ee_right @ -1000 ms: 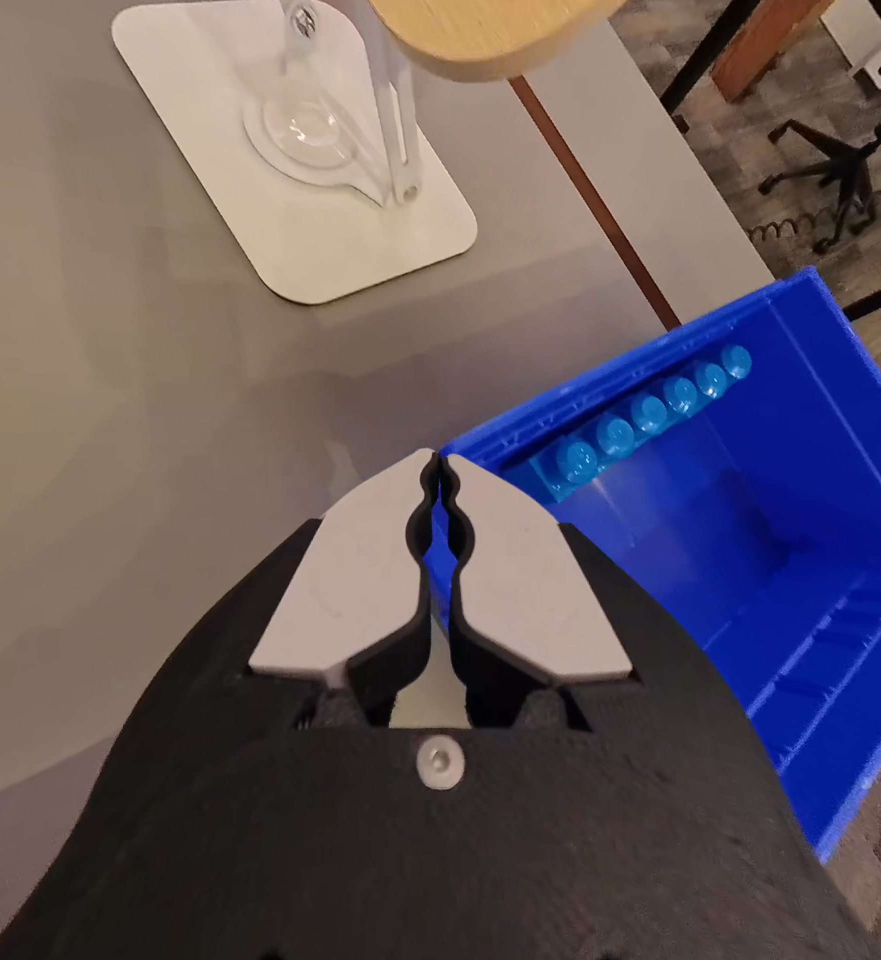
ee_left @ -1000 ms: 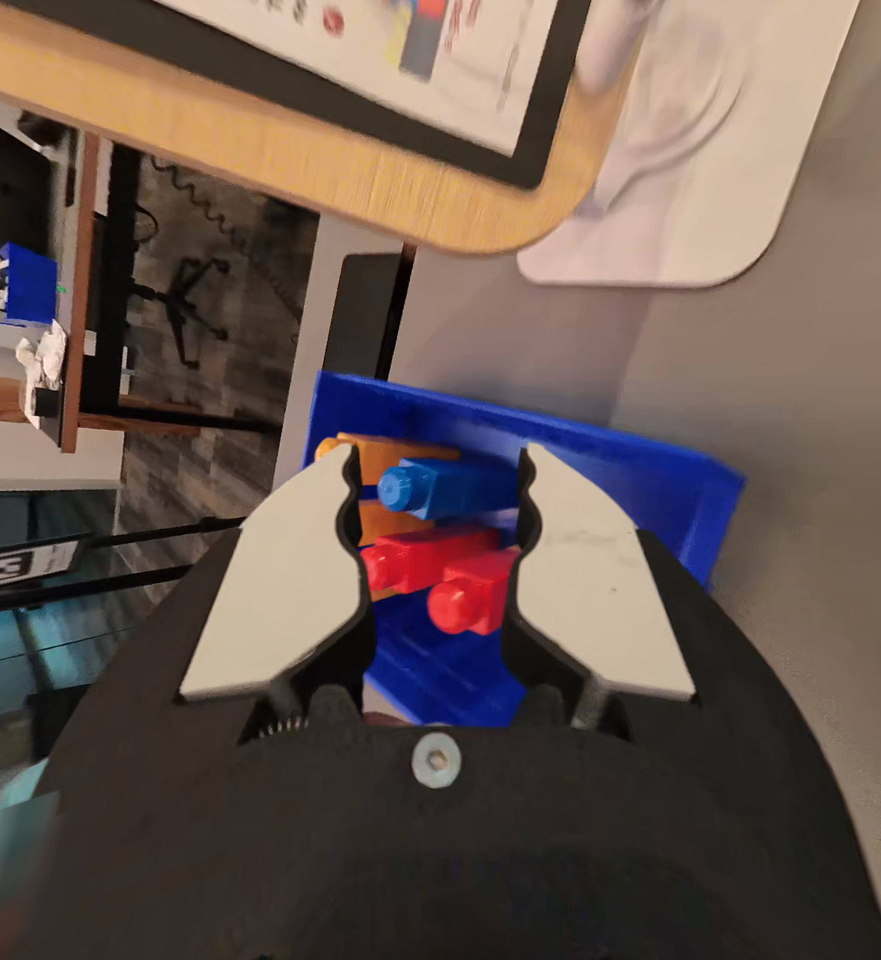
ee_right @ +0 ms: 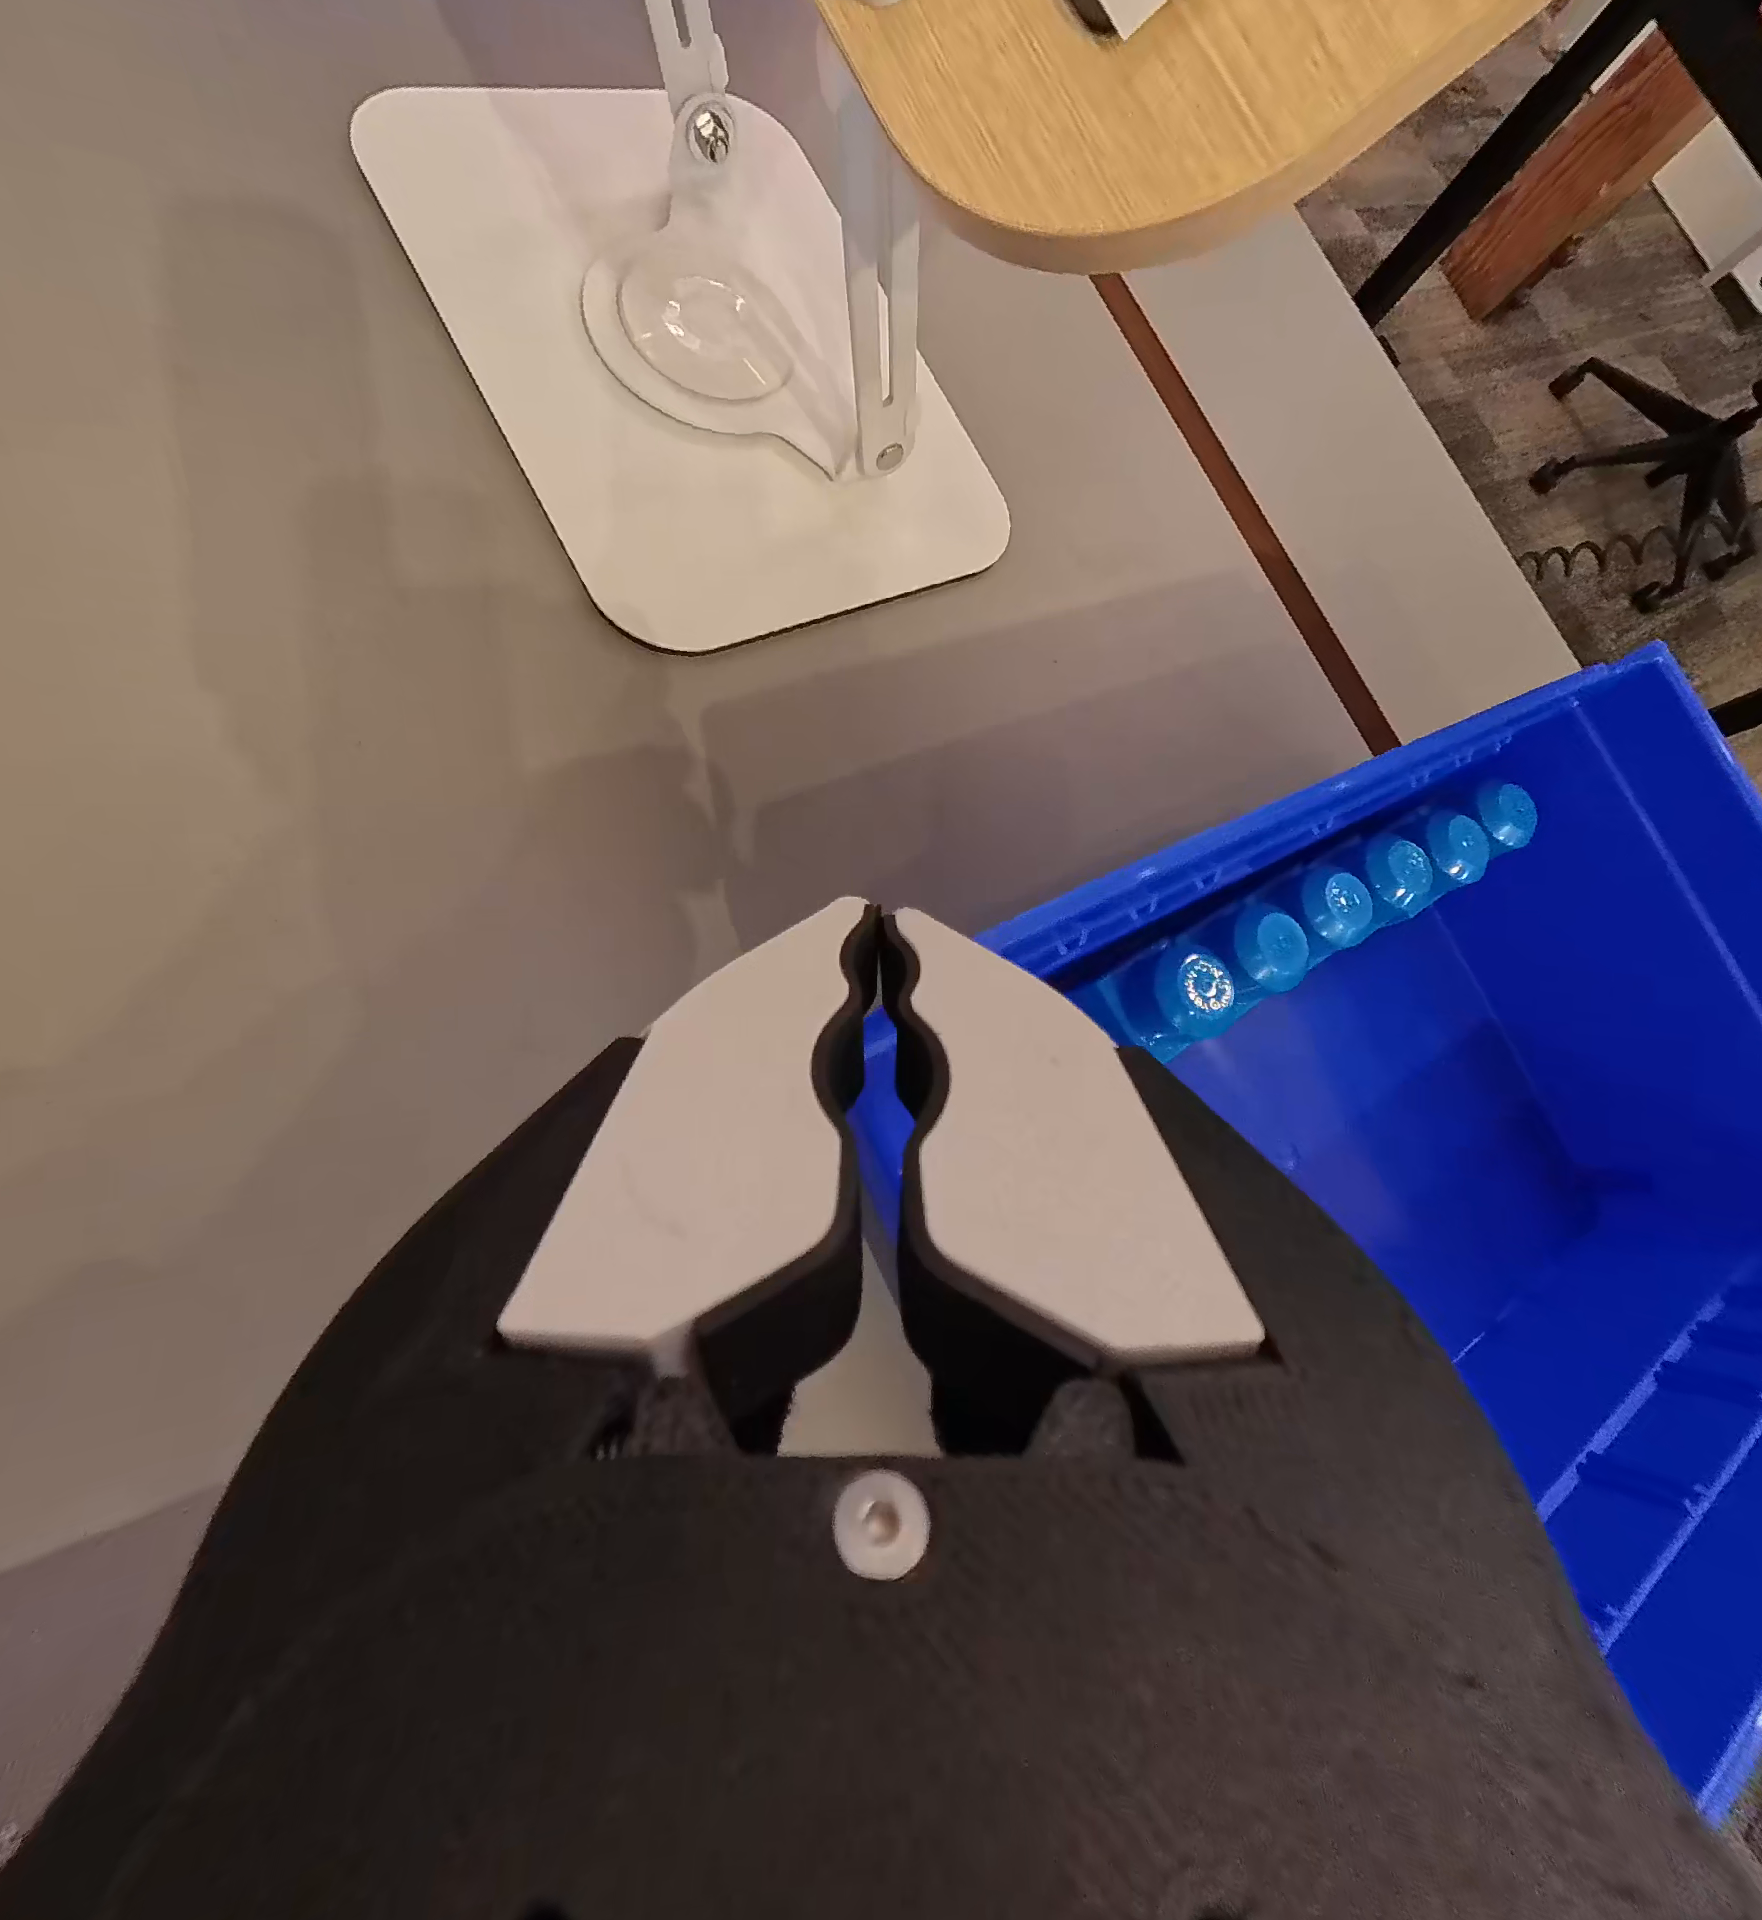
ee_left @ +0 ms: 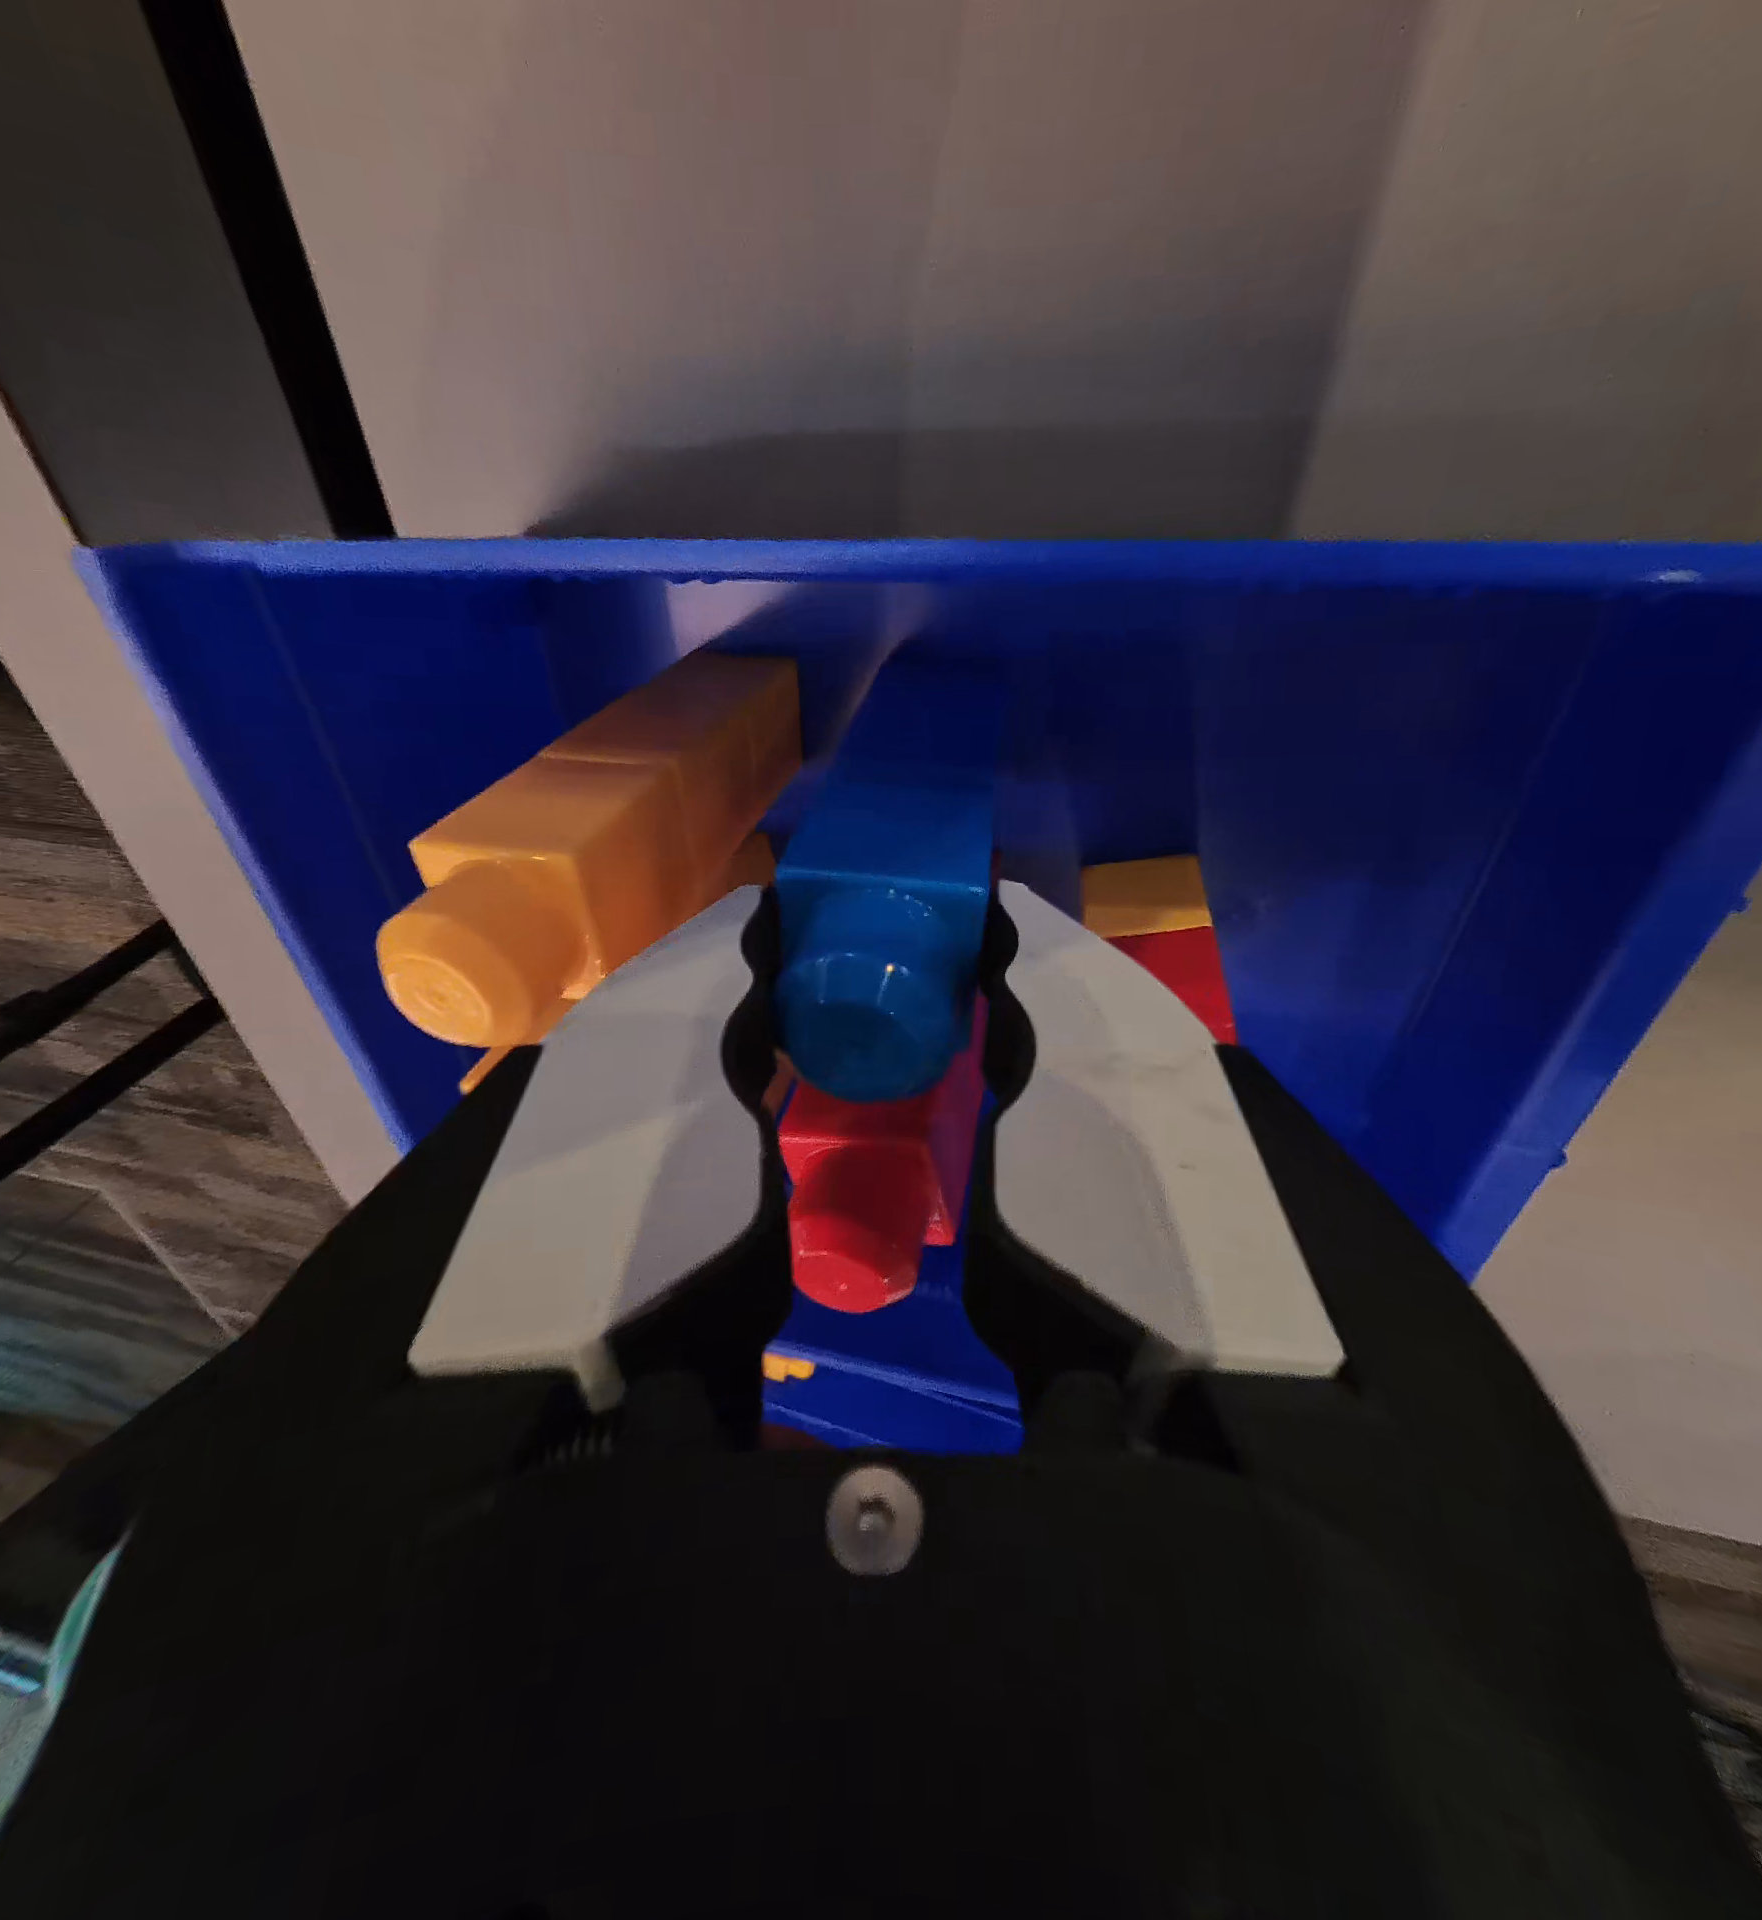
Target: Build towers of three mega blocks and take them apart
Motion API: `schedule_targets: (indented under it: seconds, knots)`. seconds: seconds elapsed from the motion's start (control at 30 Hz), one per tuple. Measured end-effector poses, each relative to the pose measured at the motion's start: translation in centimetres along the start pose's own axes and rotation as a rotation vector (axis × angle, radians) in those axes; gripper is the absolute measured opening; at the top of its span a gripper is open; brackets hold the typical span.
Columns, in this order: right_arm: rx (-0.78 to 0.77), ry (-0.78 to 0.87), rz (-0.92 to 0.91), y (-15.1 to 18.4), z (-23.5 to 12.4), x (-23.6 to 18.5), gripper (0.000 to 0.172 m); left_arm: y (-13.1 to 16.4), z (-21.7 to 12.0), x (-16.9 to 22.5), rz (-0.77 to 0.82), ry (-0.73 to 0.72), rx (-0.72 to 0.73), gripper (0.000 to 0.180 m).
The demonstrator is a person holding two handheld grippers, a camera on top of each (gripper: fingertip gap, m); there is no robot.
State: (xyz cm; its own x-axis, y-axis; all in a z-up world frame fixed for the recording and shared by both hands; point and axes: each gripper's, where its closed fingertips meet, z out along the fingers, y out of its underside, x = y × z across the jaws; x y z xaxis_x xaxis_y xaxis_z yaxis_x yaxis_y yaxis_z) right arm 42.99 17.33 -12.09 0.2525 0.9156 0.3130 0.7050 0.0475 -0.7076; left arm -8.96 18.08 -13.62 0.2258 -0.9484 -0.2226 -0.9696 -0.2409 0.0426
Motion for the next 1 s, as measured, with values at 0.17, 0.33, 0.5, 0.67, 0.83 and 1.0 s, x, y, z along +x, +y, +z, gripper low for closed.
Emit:
schedule_targets:
  seconds: [0.17, 0.33, 0.5, 0.67, 0.83, 1.0]
  knots:
    - [0.006, -0.001, -0.004, 0.0, 0.0, 0.0, 0.000, -0.3, -2.8, 0.1, -0.007, -0.028, 0.023, 0.036]
    - [0.038, -0.002, -0.001, -0.3, -0.3, 0.0, 0.000, -0.2, -8.7, 0.8, 0.003, -0.125, 0.049, 0.036]
    - [0.060, 0.007, -0.003, -0.4, -0.6, 0.1, 0.000, -0.6, -15.0, 4.8, 0.025, -0.125, 0.125, 0.035]
    - [0.088, 0.008, 0.001, -0.6, -0.9, 0.1, 0.000, -5.3, -18.1, 11.1, 0.166, -0.077, 0.260, 0.036]
    - [0.105, 0.003, -0.004, -0.7, -0.7, -0.1, 0.000, -12.4, -14.8, 16.9, 0.379, -0.010, 0.261, 0.036]
    - [0.140, -0.015, 0.003, -0.9, -0.6, -0.3, 0.000, -19.0, -11.0, 19.2, 0.518, 0.029, 0.265, 0.035]
